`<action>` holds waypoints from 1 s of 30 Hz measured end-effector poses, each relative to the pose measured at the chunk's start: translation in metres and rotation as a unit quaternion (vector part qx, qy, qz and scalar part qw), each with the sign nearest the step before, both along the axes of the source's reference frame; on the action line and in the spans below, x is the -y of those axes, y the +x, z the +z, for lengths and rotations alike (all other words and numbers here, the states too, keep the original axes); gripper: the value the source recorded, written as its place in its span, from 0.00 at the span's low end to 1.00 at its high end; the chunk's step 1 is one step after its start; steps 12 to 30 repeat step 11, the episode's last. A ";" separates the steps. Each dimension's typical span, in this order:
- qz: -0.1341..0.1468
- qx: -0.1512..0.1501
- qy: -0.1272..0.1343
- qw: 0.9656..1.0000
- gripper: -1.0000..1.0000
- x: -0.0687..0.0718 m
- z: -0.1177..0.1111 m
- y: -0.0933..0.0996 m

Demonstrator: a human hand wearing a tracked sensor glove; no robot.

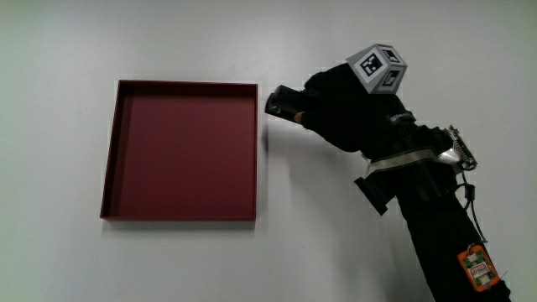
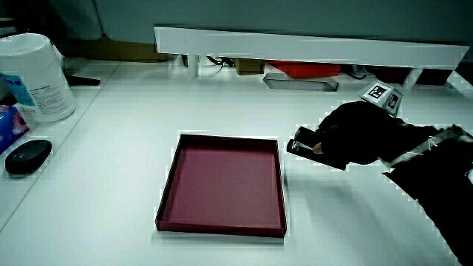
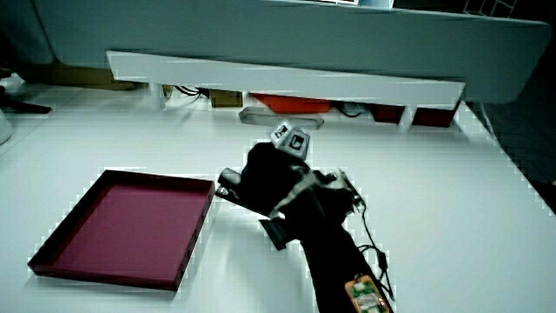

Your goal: Pick stapper from desk

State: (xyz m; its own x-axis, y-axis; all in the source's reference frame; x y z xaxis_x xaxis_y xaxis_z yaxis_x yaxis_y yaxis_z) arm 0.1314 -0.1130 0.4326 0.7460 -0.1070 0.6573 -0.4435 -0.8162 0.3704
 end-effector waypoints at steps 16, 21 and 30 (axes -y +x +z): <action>-0.067 0.067 -0.015 0.995 1.00 -0.001 -0.021 -0.061; -0.067 0.067 -0.015 0.995 1.00 -0.001 -0.021 -0.061; -0.067 0.067 -0.015 0.995 1.00 -0.001 -0.021 -0.061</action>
